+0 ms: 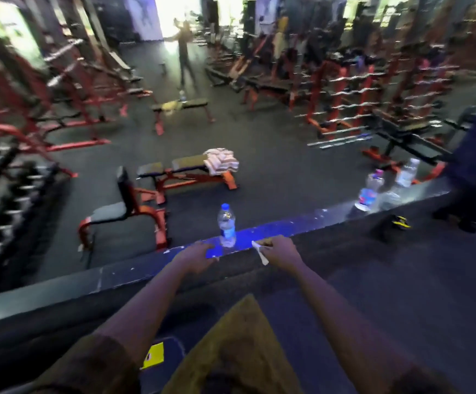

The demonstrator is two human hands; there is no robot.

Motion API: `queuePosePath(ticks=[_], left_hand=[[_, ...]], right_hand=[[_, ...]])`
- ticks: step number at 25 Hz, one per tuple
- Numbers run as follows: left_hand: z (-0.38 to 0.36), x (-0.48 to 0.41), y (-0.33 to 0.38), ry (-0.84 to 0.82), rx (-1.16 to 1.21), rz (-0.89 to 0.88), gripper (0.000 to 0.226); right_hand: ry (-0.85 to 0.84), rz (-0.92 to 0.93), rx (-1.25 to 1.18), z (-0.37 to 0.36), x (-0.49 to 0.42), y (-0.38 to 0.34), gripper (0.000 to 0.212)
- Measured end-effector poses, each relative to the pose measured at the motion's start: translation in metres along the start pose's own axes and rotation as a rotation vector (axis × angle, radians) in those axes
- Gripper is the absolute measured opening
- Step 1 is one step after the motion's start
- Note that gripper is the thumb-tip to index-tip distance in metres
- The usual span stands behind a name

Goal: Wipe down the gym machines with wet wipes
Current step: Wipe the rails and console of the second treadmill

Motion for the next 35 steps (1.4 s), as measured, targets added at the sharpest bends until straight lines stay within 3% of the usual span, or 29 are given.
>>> queuePosePath(ticks=[10, 21, 29, 35], left_hand=[[0.067, 0.001, -0.195, 0.15, 0.15, 0.619, 0.057], [0.118, 0.133, -0.298, 0.521, 0.276, 1.286, 0.056], [0.121, 0.223, -0.333, 0.639, 0.311, 1.693, 0.05], [0.152, 0.281, -0.388, 0.792, 0.309, 1.821, 0.047]], right_hand=[[-0.297, 0.634, 0.136, -0.112, -0.156, -0.217, 0.028], [-0.691, 1.281, 0.108, -0.227, -0.145, -0.44, 0.03], [-0.949, 1.52, 0.054, -0.289, -0.088, -0.543, 0.026], [-1.07, 1.531, -0.063, -0.357, -0.04, -0.639, 0.023]])
Point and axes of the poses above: each hand's wrist, its own x-axis away from the middle knuckle, its own z-axis out of the back of the hand, y = z × x, the point moved 7 cm from there along -x, towards the middle knuckle, and after that the axes turned 7 degrees about y, right-handed, at the moved point
